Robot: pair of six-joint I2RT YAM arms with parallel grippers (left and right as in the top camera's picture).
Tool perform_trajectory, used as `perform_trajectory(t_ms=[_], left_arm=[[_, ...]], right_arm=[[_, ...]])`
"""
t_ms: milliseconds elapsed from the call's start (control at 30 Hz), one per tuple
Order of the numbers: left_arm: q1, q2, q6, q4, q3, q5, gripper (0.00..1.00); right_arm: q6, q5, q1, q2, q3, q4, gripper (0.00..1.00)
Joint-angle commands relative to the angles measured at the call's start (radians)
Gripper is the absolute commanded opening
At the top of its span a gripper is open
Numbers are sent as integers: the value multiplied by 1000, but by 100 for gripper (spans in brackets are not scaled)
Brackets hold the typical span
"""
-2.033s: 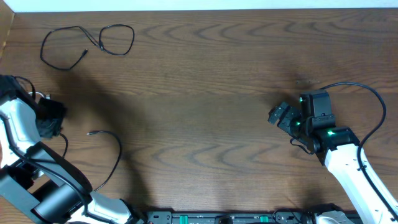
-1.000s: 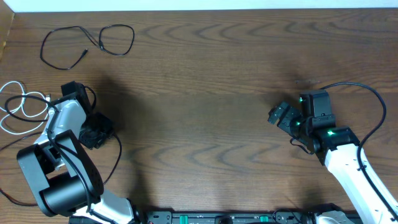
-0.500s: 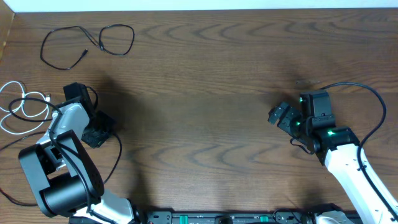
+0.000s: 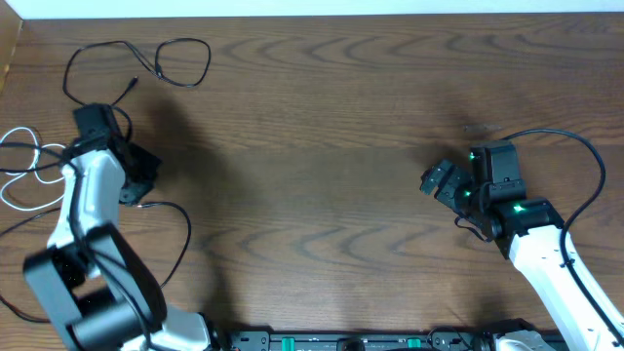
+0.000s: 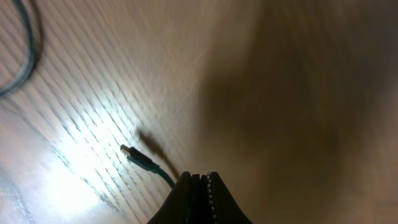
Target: Untangle cables
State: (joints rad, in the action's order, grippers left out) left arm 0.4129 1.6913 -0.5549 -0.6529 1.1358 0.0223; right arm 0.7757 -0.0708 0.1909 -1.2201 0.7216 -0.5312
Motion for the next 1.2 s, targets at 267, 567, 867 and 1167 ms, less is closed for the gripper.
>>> perform_trajectory(t_ms=[267,567,867,1167], left_arm=[[59,-97,-22,-95,9,-29,35],[-11,-37,-16,-68,-107,63,70],[-35,116,-15,-53,-107,83,70],[-40,160,-16,11,-107,85,38]], right_arm=[[-14,12,-2,3,3,-1,99],[-14,12,-2,3,3,-1,99],[-14,12,-2,2,3,-1,99],[-14,12,-2,2,3,-1,99]])
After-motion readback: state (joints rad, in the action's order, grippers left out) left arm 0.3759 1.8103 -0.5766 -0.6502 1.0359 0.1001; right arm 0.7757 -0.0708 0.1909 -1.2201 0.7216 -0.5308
